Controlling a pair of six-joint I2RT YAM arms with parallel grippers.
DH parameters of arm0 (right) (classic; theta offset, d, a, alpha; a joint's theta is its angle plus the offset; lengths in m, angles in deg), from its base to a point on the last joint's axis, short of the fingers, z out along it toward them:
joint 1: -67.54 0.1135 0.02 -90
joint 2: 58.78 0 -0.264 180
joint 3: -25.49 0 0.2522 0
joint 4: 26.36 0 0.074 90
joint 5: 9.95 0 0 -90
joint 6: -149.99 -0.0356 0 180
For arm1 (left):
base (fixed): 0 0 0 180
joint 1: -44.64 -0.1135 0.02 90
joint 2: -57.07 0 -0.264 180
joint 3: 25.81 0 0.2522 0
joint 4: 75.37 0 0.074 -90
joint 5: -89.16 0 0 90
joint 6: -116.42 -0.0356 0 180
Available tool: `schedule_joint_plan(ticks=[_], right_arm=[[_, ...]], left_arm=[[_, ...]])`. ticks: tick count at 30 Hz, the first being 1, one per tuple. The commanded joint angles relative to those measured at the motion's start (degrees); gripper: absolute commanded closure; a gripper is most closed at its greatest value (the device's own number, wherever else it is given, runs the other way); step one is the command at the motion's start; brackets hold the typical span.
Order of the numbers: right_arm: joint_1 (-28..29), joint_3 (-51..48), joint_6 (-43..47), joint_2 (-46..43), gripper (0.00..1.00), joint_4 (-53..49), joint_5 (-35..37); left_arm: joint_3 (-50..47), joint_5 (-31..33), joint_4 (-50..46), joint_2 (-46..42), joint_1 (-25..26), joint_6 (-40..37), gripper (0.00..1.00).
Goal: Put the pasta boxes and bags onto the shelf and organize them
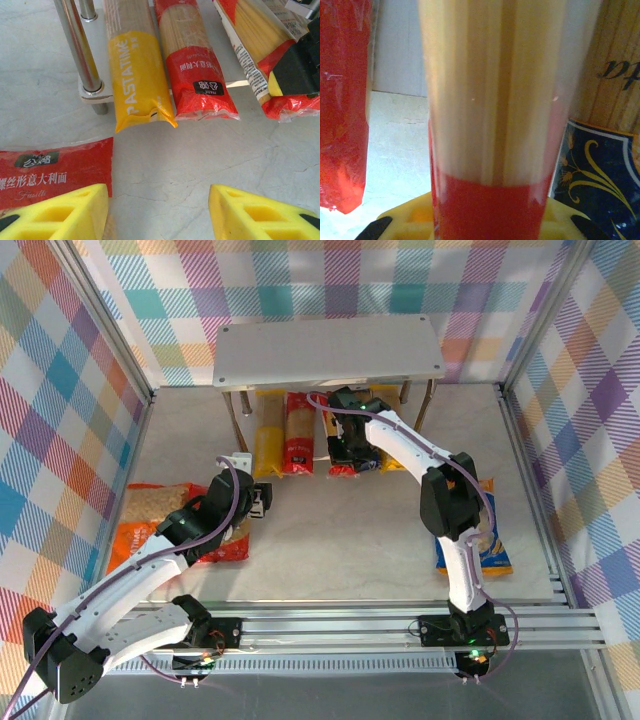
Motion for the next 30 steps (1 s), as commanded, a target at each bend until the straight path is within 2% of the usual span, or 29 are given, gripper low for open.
schedule_joint_plan(ticks=[1, 3, 12, 16, 23, 27, 30], right_arm=[[-0.4, 3.6, -0.6, 0.0, 0.84, 5.6, 1.4], [-0.4, 3.6, -0.7, 0.1, 0.74, 5.8, 1.3], [-0.4, 3.3, -1.0, 0.1, 0.61, 6.2, 0.8], [-0.4, 3.2, -0.8, 0.1, 0.47, 6.4, -0.1], [-0.5, 2.7, -0.9, -0.7, 0.38, 7.3, -2.3], [-0.4, 0.1, -0.7, -3.4, 0.31, 10.0, -3.9], [-0.4, -1.3, -0.4, -5.6, 0.28, 11.1, -4.4]], left_arm=[[0.7, 1.2, -1.3, -1.3, -0.2, -0.4, 0.45], [0.8, 1.2, -1.4, -1.4, -0.2, -0.4, 0.44], [0.8, 1.3, -1.6, -1.4, -0.2, -0.4, 0.43], [0.9, 1.4, -1.7, -1.5, -0.2, -0.5, 0.42], [1.0, 1.6, -2.1, -1.6, -0.2, -0.6, 0.42], [1.0, 1.6, -2.2, -1.5, -0.2, -0.5, 0.42], [1.0, 1.6, -2.0, -1.3, -0.2, -0.5, 0.41]])
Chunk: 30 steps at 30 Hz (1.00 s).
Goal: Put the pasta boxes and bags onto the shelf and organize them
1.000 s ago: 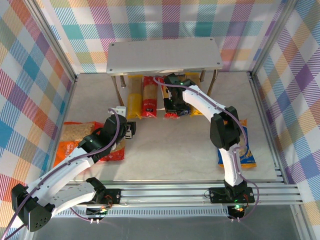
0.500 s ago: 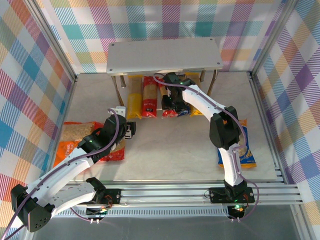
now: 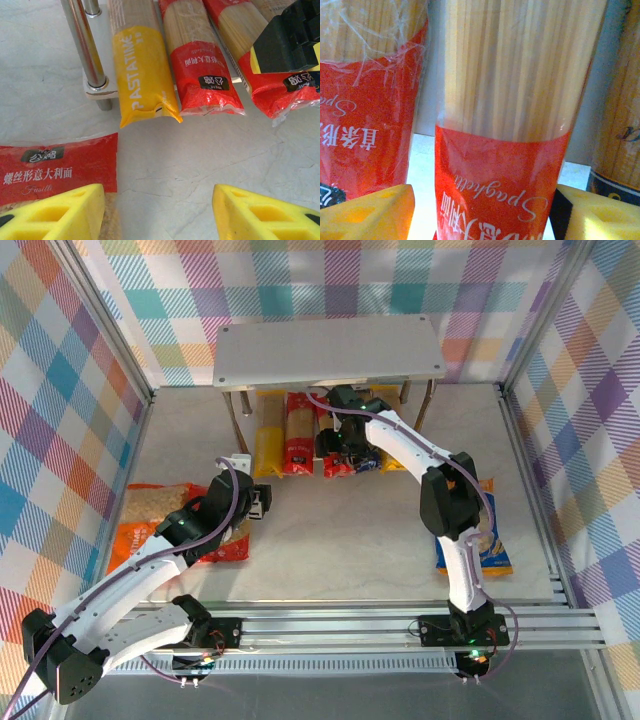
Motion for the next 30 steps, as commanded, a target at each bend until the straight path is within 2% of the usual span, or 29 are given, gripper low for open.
schedule_joint_plan(ticks=[1, 10, 15, 17, 20, 22, 25, 30], right_arm=[[-0.3, -1.1, 0.9, -6.2, 0.28, 4.2, -2.2], [-0.3, -10.0, 1.8, -17.4, 0.26, 6.4, 2.1], [-0.4, -19.4, 1.0, -26.2, 0.27, 6.3, 4.6], [-0.3, -23.8, 0.7, -30.0, 0.30, 6.2, 2.5], [0.7, -32.1, -0.8, -35.7, 0.38, 7.6, -5.8], [3.7, -37.3, -2.0, -38.5, 0.40, 9.1, -9.9], [11.2, -43.3, -5.0, -40.1, 0.42, 12.5, -13.0], [22.1, -42.9, -8.9, -32.6, 0.41, 17.7, -15.3]], left_arm=[[1.0, 1.2, -0.6, -1.0, -0.2, -0.5, 0.40], [0.2, 2.4, -0.7, -1.6, -0.2, -0.3, 0.39], [-1.3, 4.1, -1.3, -1.2, -0.2, 0.8, 0.40], [-2.2, 6.2, -2.1, -1.1, -0.2, 1.9, 0.42], [-4.1, 10.1, -3.6, -1.4, -0.5, 3.5, 0.43], [-5.1, 12.0, -4.6, -1.7, -1.1, 4.4, 0.42], [-5.2, 13.2, -5.9, -2.1, -2.5, 5.0, 0.41], [-2.8, 14.8, -8.0, -5.6, -3.4, 4.7, 0.40]])
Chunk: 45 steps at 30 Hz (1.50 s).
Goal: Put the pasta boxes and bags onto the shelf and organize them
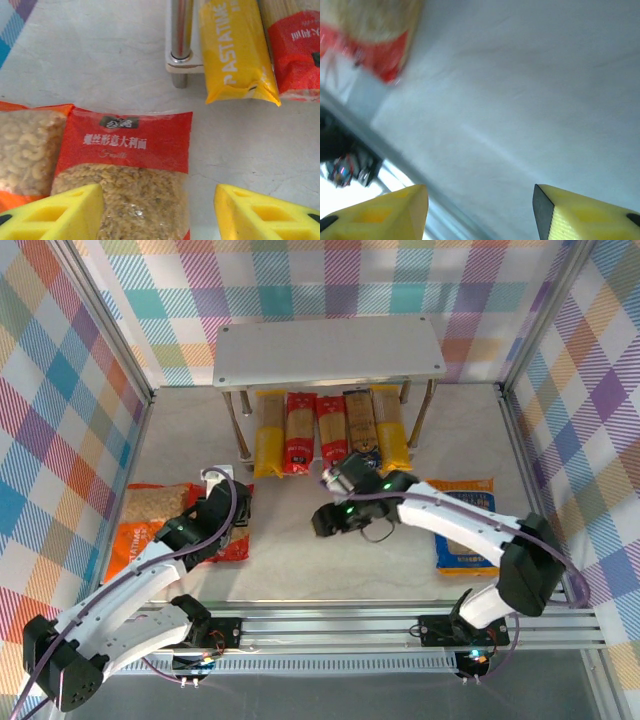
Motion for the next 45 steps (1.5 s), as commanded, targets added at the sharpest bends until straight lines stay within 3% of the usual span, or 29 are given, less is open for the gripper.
schedule_joint_plan(ticks=[1, 10, 19, 25, 40, 43, 45], right_arm=[[4.2, 2.8, -3.4, 6.1, 0.41, 5.9, -4.9], [8.5, 22.4, -0.6, 28.0, 0.36, 6.0, -13.6], [9.1, 39.5, -0.9, 43.0, 0.36, 0.2, -14.0], [9.1, 43.6, -2.3, 47.0, 0.35, -2.8, -8.9], [9.3, 54.5, -2.9, 55.2, 0.36, -5.9, -10.9], [9.3, 54.6, -3.2, 55.6, 0.45, -5.6, -11.5], [9.3, 54.2, -3.1, 55.4, 0.57, -5.9, -11.5]], left_arm=[[2.9, 3.6, -2.8, -4.2, -0.5, 0.8, 0.40], [5.9, 2.0, -4.5, -19.8, -0.5, 0.2, 0.38], [9.0, 2.3, -8.6, -24.4, -0.5, -0.3, 0.38], [8.9, 2.3, -9.0, -25.7, -0.5, -0.7, 0.37], [8.6, 2.5, -8.9, -25.8, -0.5, -1.6, 0.36], [8.6, 2.6, -8.9, -25.8, -0.5, -1.6, 0.36], [8.6, 2.6, -8.8, -25.7, -0.5, -1.7, 0.36]])
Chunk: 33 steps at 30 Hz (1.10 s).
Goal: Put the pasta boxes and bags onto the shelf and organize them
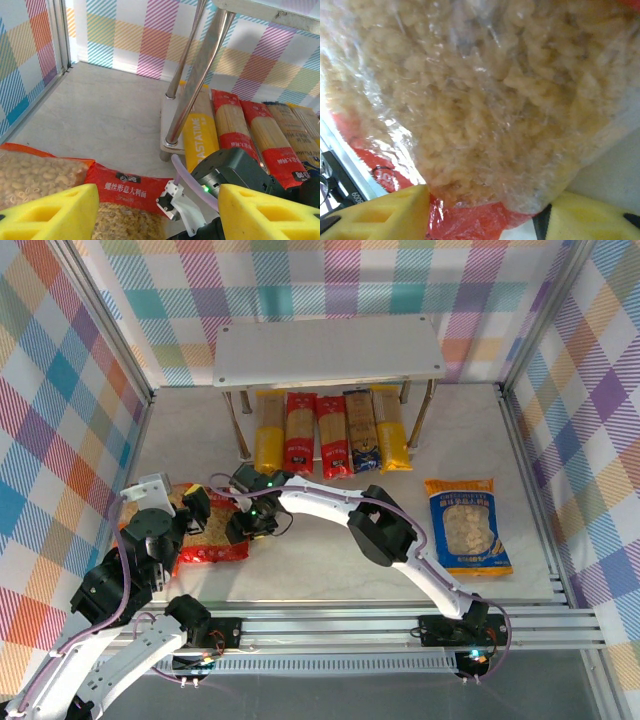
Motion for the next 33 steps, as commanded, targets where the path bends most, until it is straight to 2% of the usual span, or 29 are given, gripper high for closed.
schedule_joint_plan(ticks=[1, 7, 9, 18, 24, 33], right_arm=[[0.6, 0.7, -0.3, 0.6, 0.62, -2.1, -1.7], [0.6, -7.6, -0.1, -5.5, 0.94, -0.5, -0.2], [0.6, -11.8, 0.2, -9.0, 1.00, 0.0, 1.5], [-1.1, -32.9, 0.3, -26.3, 1.00, 0.1, 10.6], [-4.0, -46.3, -1.4, -36.2, 1.00, 0.8, 13.6], [-9.1, -60.3, -1.2, -47.3, 1.00, -1.0, 19.1]], left_arm=[[0.8, 1.1, -0.8, -0.7, -0.3, -0.8, 0.36], [0.7, 0.7, -0.7, 0.2, -0.3, -0.9, 0.36], [0.6, 0.2, -1.0, 1.3, -0.3, -0.9, 0.36], [-1.8, -1.5, -0.1, 7.5, -0.3, 0.1, 0.38], [-4.7, 0.9, -1.5, 11.6, -0.3, 1.8, 0.37], [-9.6, 4.9, -3.3, 17.4, -1.3, 7.6, 0.24]])
